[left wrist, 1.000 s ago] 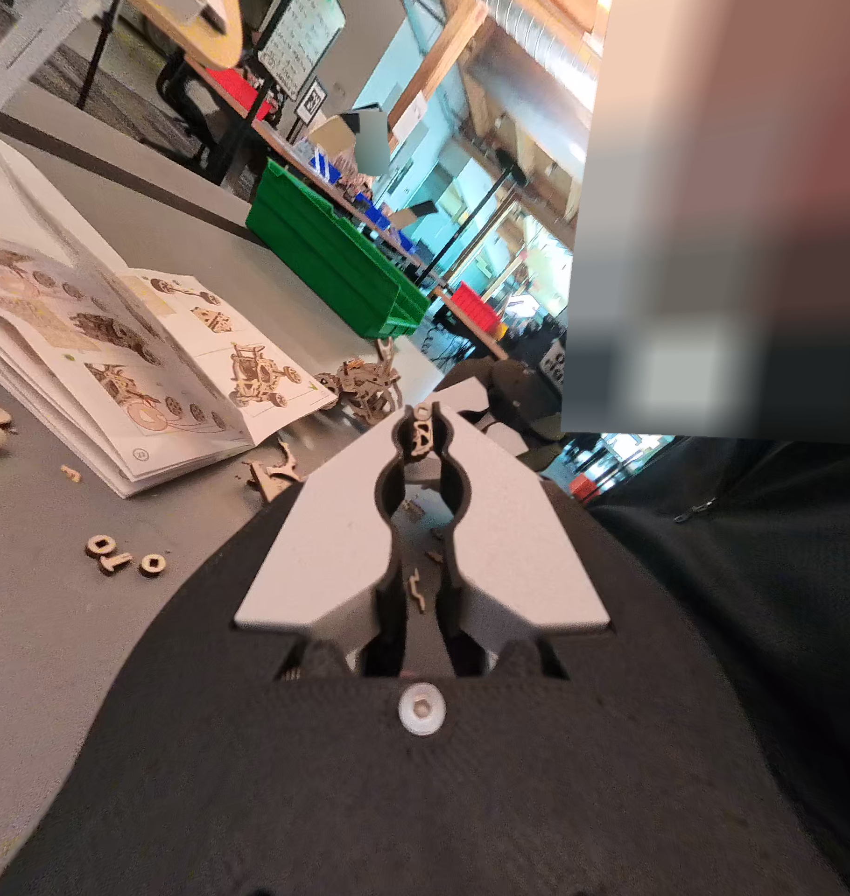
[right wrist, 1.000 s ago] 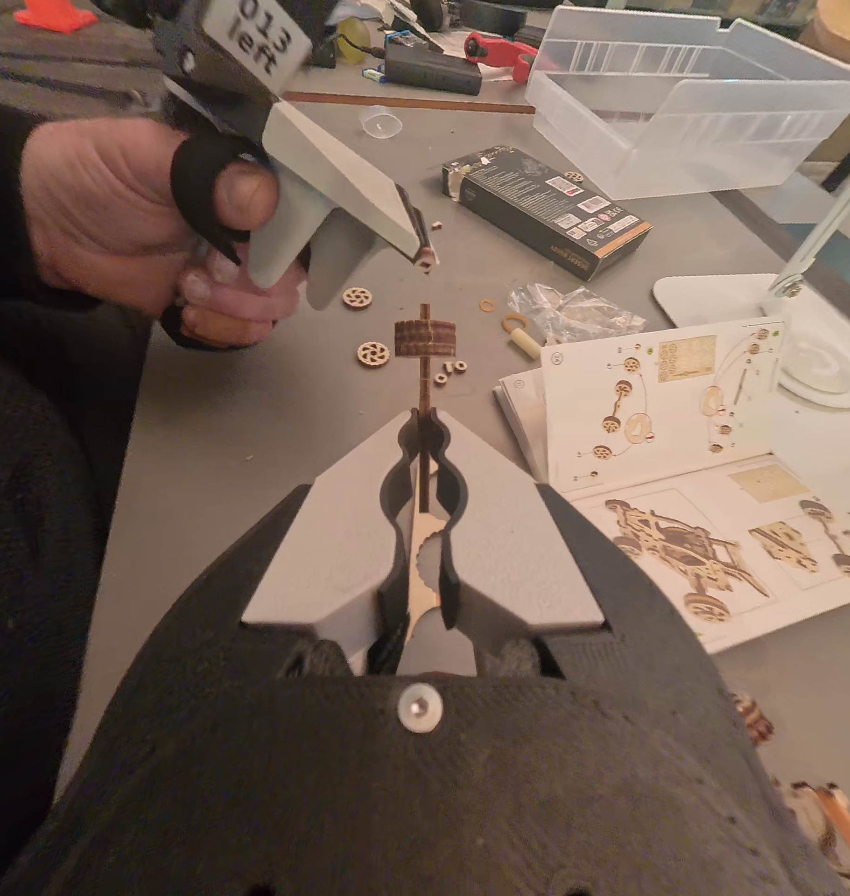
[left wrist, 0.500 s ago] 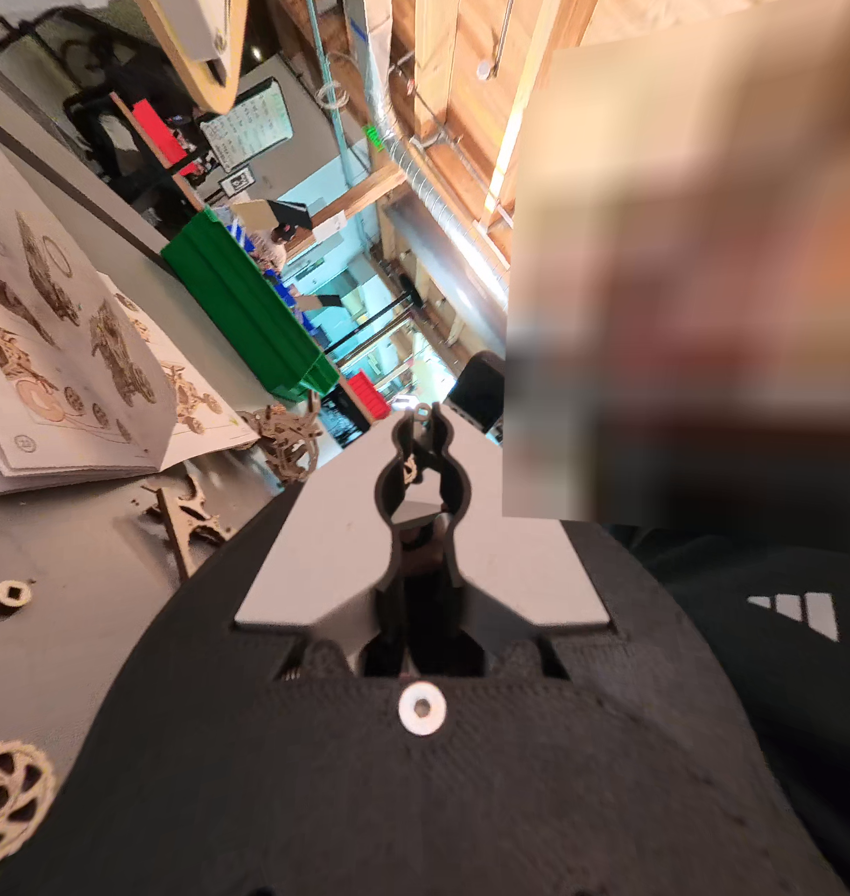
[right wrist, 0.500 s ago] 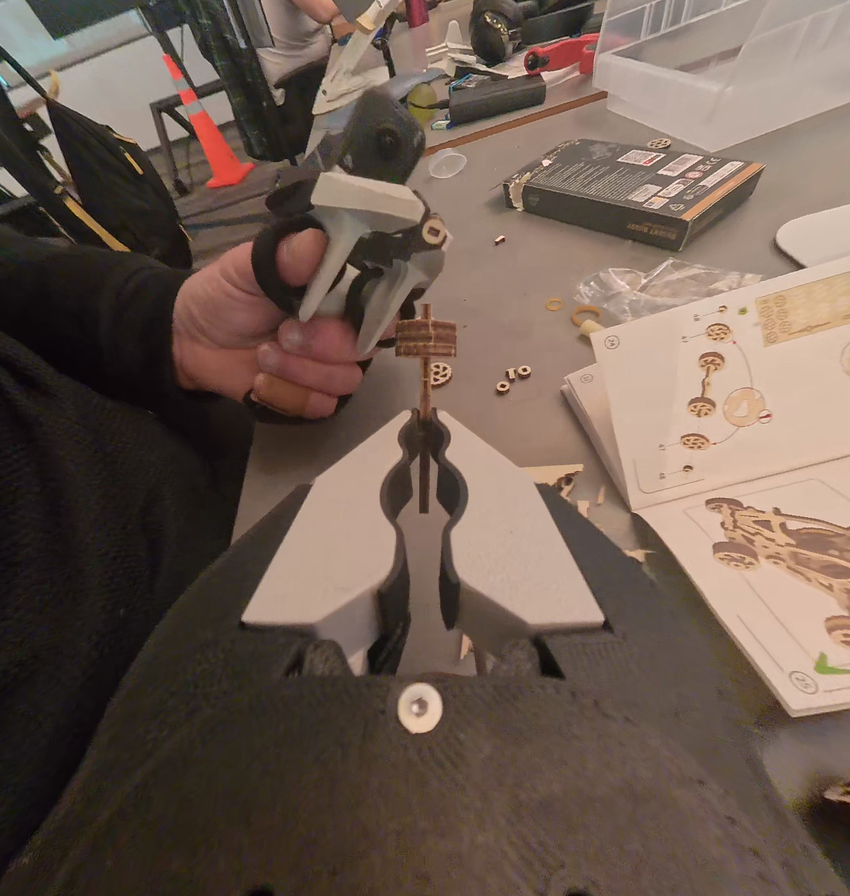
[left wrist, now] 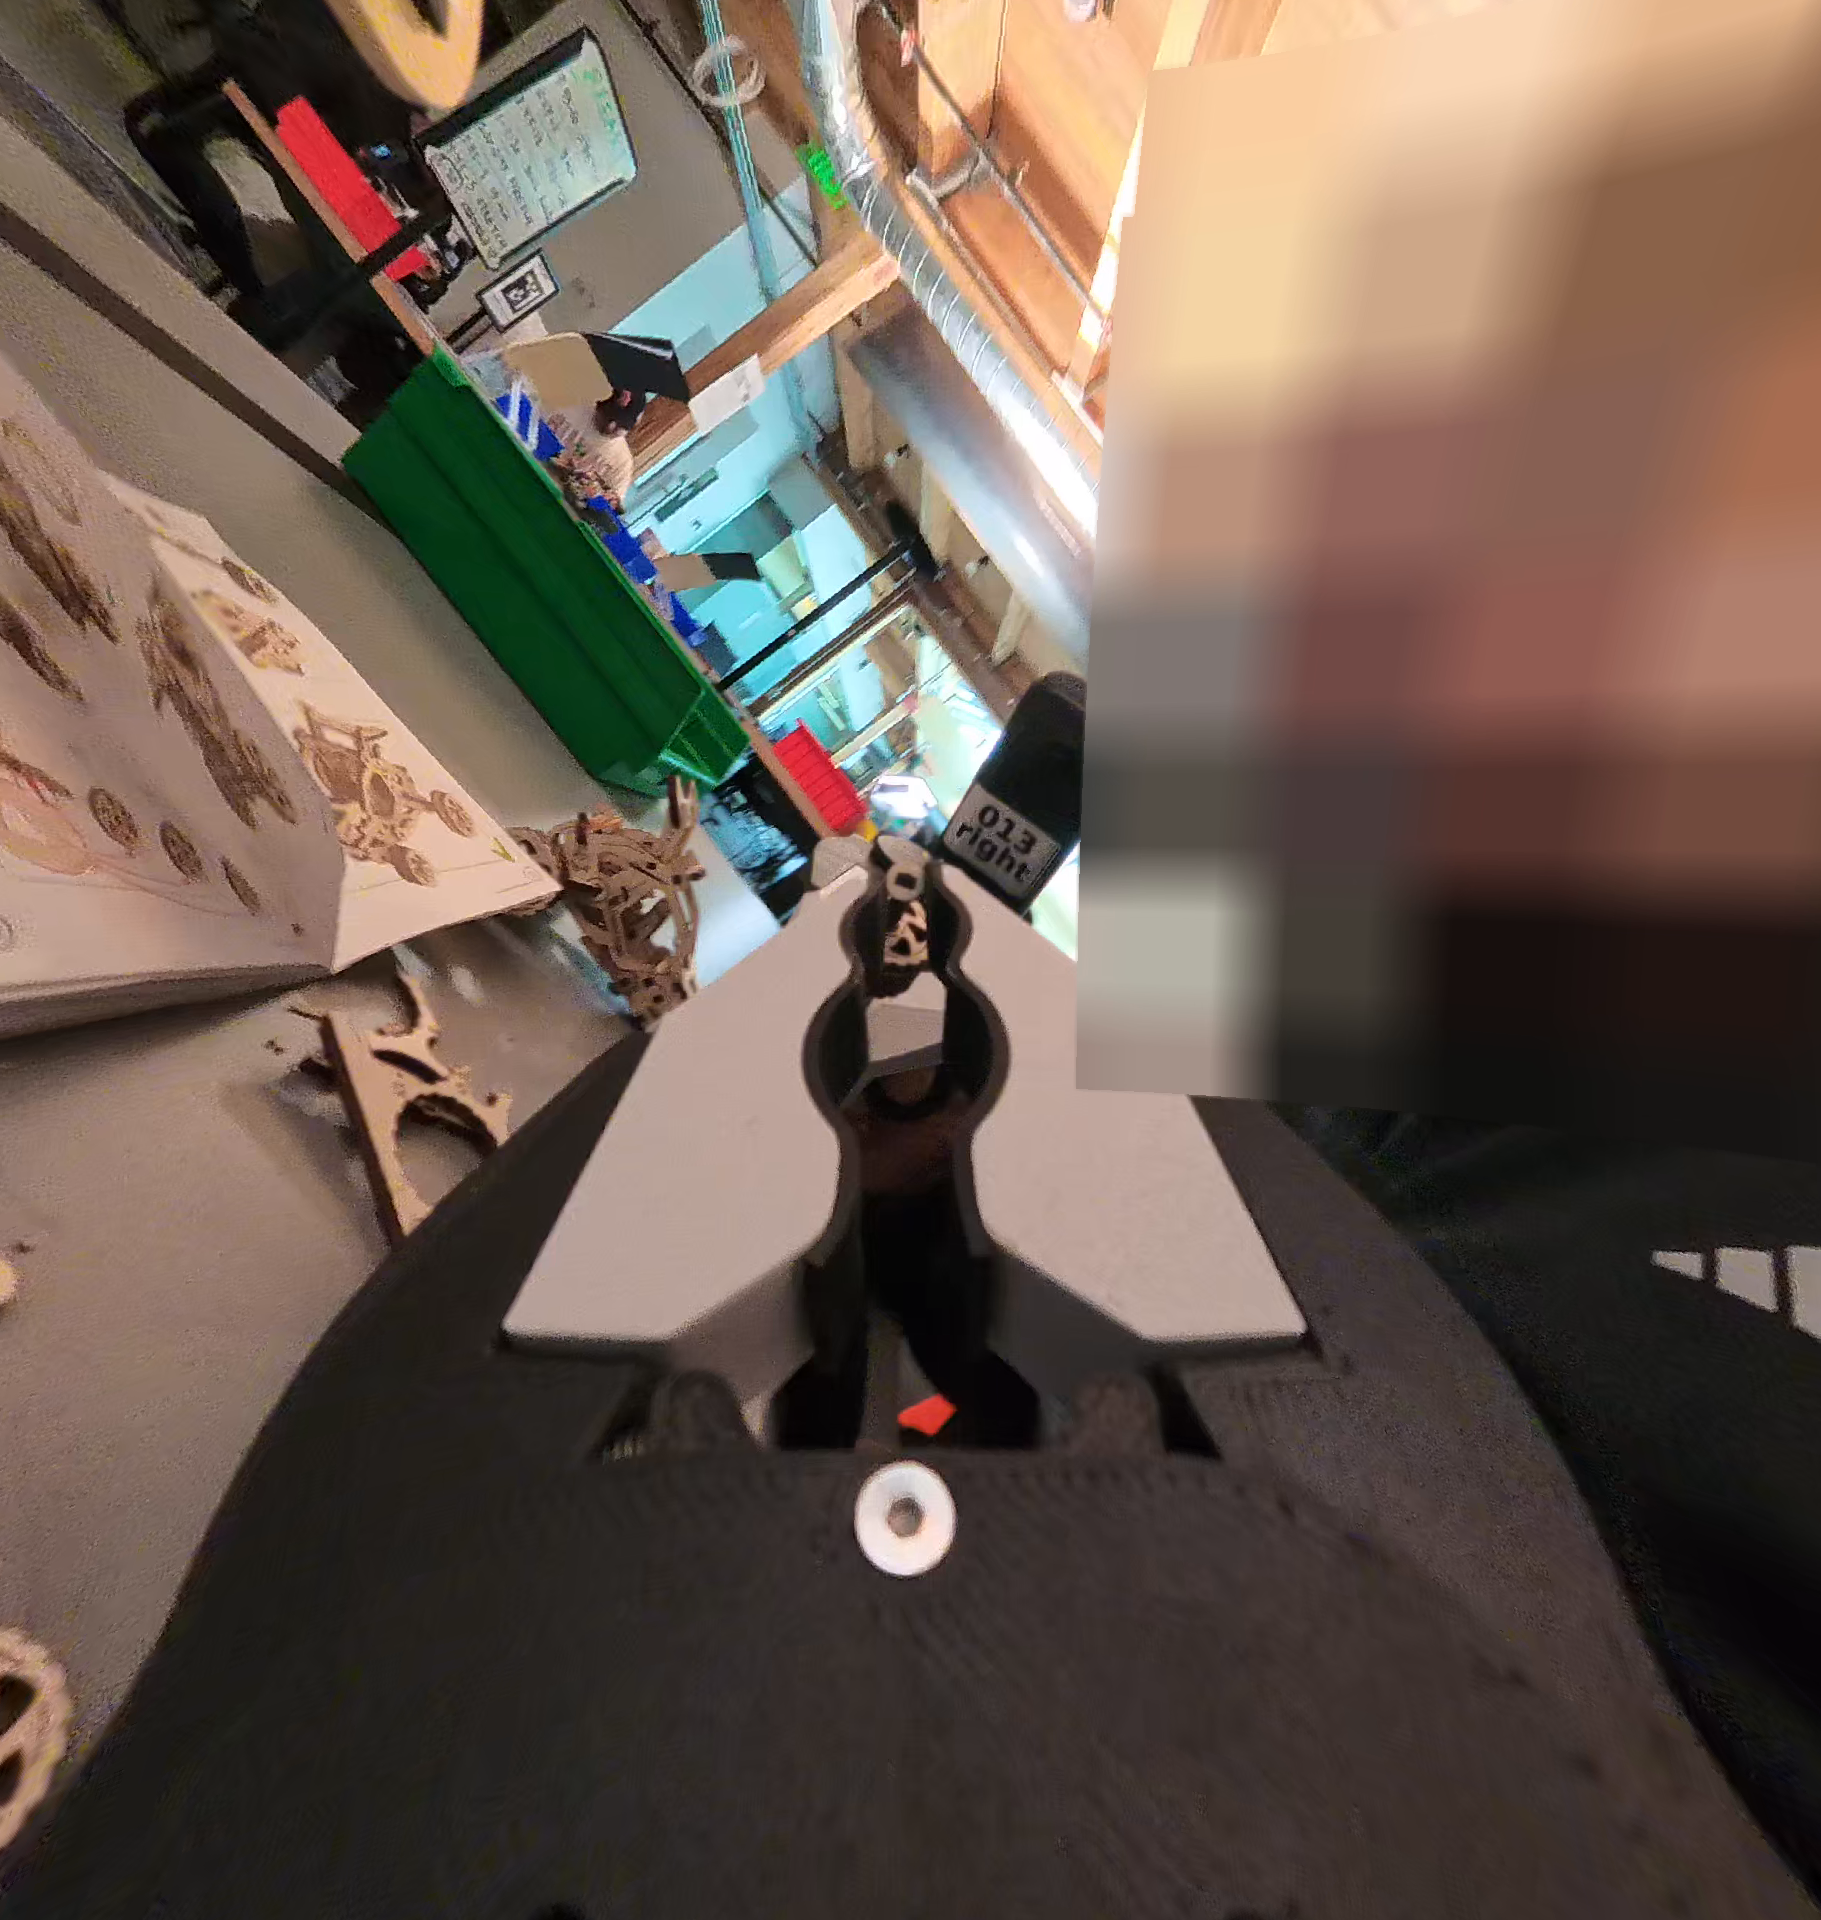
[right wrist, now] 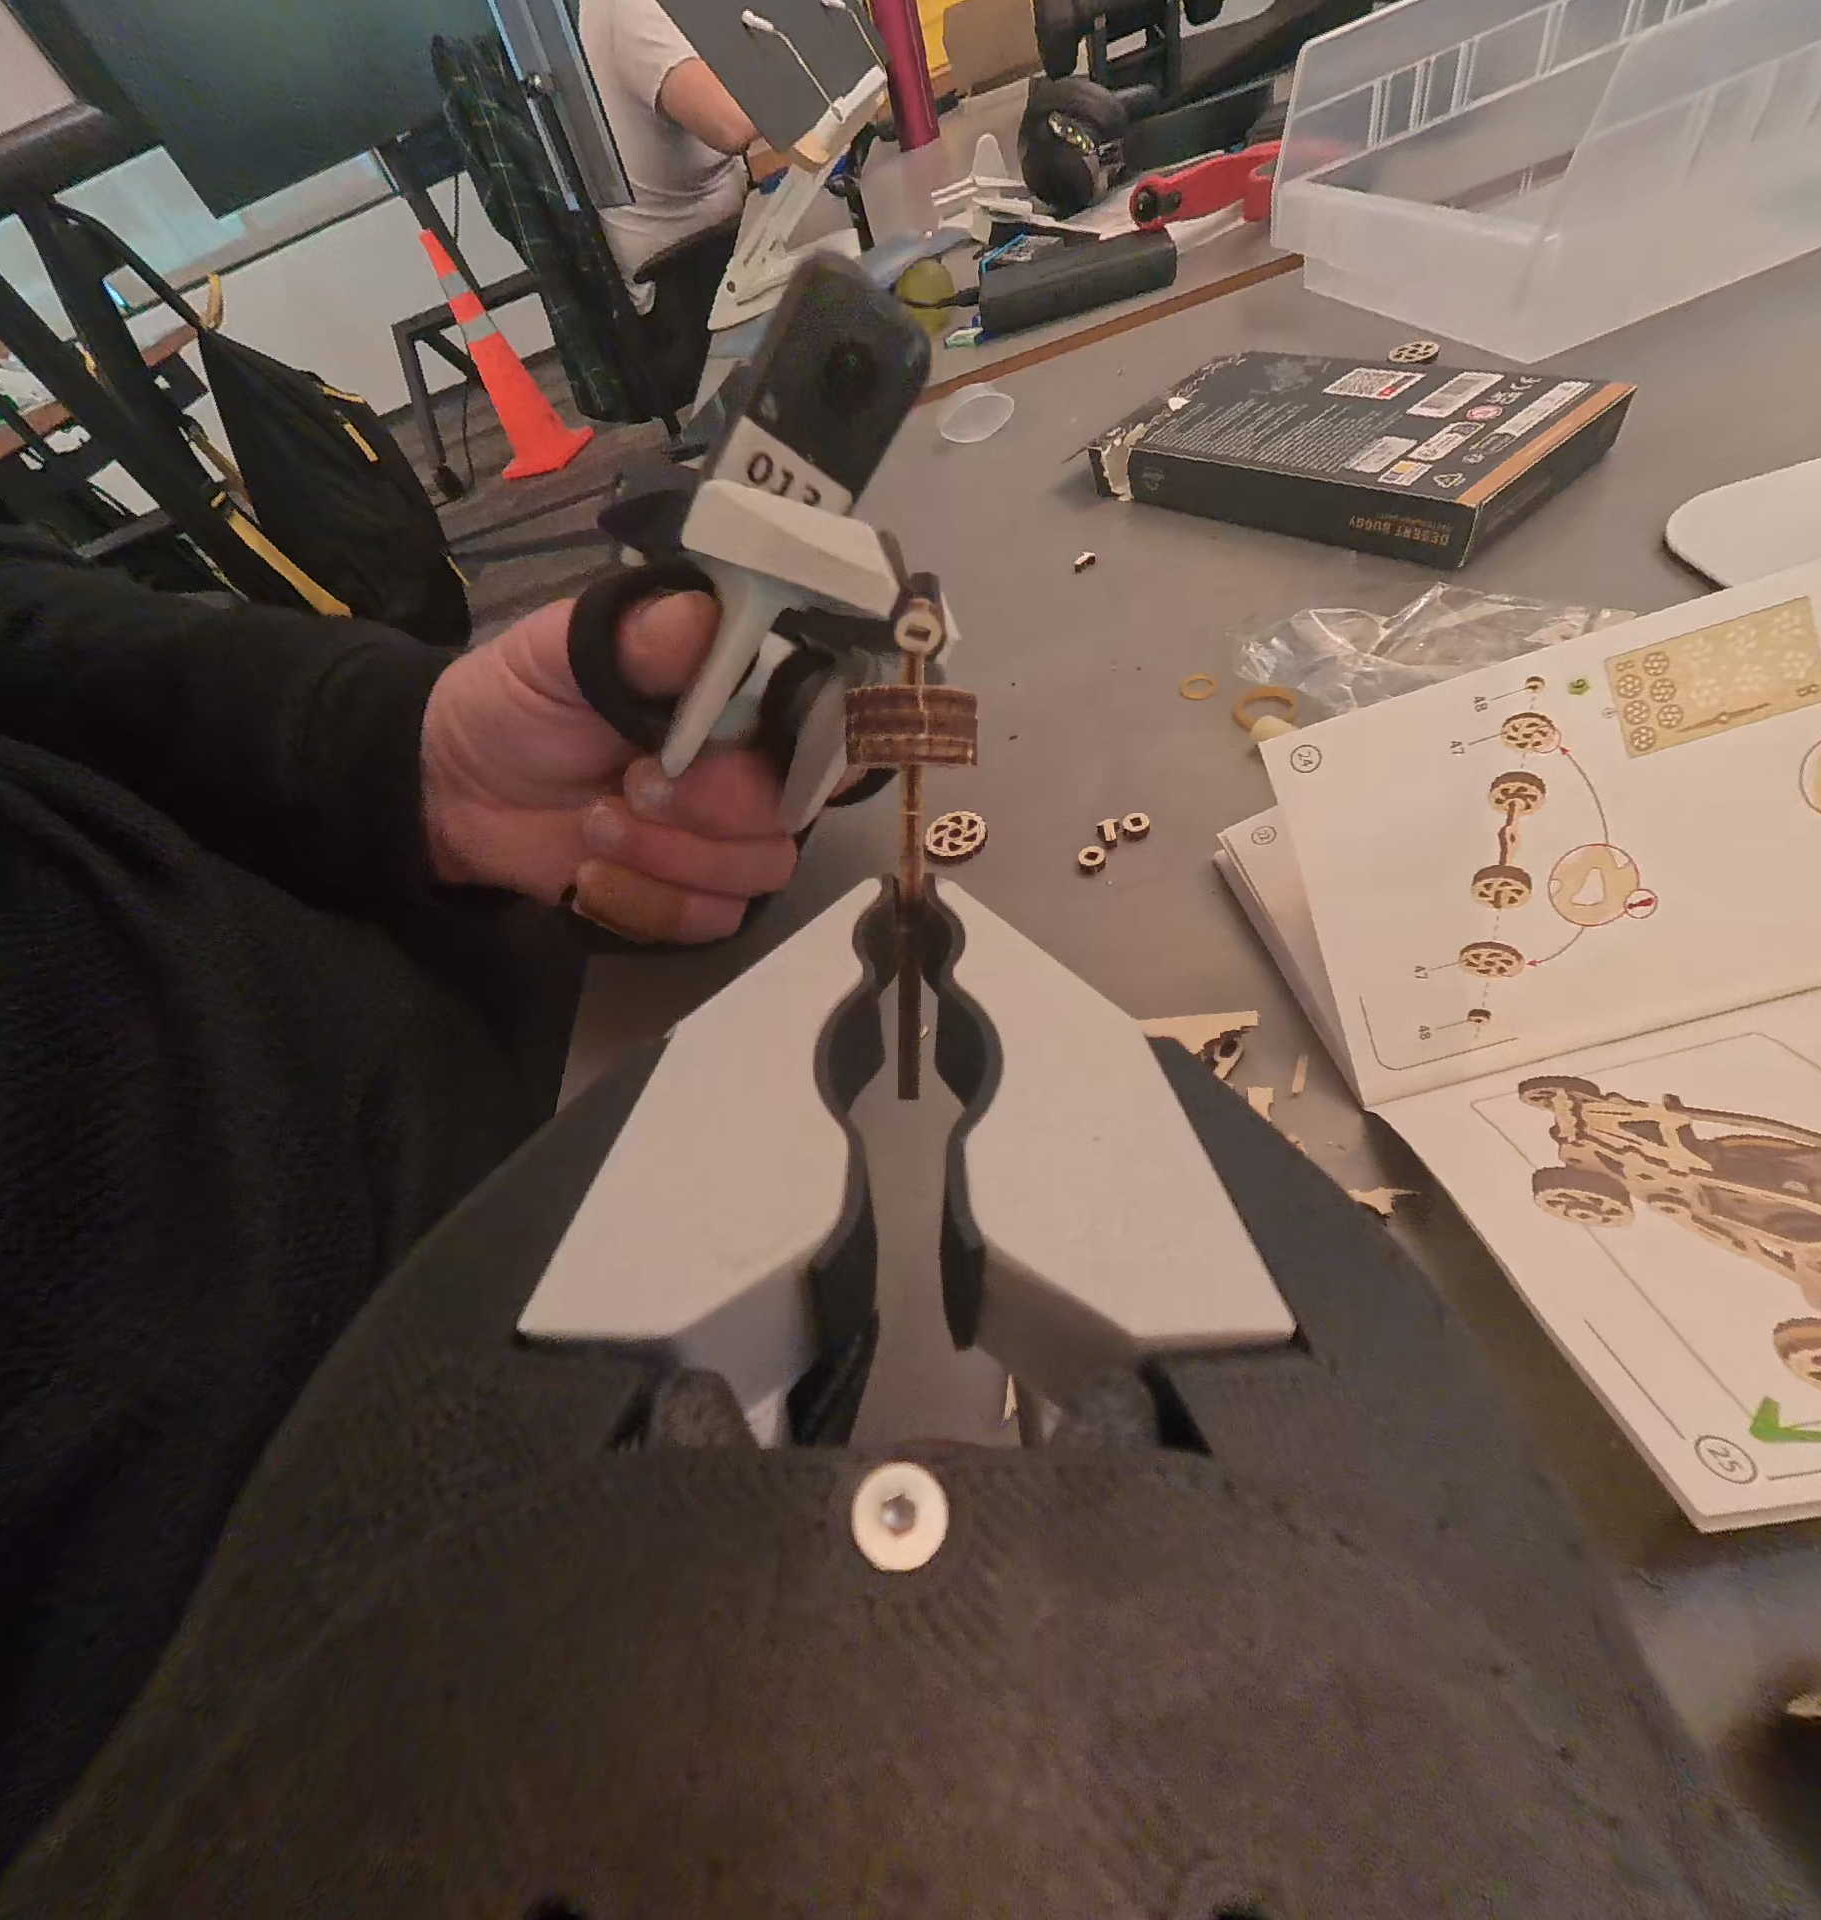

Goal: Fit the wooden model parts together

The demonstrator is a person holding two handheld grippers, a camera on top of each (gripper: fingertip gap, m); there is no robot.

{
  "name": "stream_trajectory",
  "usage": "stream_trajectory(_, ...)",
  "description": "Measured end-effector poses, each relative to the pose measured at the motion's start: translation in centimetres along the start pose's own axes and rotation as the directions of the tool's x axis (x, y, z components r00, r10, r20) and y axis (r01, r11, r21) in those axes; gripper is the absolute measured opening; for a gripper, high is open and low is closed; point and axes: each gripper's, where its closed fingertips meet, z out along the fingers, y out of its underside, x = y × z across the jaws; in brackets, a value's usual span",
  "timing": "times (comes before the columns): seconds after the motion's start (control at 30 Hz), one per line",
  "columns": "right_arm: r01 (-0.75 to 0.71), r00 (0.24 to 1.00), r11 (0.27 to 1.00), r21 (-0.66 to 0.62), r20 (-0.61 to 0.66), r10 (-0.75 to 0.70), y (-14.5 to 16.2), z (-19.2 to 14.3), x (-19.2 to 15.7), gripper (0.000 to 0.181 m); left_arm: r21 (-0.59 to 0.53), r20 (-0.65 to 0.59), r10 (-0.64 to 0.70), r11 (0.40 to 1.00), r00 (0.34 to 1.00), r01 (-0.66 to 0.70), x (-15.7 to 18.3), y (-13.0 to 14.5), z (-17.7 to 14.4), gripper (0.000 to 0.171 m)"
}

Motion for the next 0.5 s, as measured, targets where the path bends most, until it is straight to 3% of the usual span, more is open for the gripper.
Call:
stream_trajectory(0.03, -0.004, 1.000, 1.000, 0.001, 0.005, 0.004, 0.01, 0.01, -0.03, 0.000, -0.018, 0.017, 0.034, 0.999, 0.999, -0.034, 0.04, 0.03, -0.02, 0.004)
stream_trajectory(0.33, 0.003, 1.000, 1.000, -0.001, 0.009, -0.003, 0.12, 0.13, -0.13, 0.000, -0.206, 0.096, 0.253, 0.951, 0.963, -0.230, -0.04, 0.49, -0.32, 0.004)
stream_trajectory(0.5, 0.138, 0.984, 0.990, -0.039, -0.112, -0.142, 0.14, 0.11, 0.55, 0.000, -0.291, 0.158, 0.354, 0.909, 0.922, -0.299, -0.23, 0.47, -0.34, 0.004)
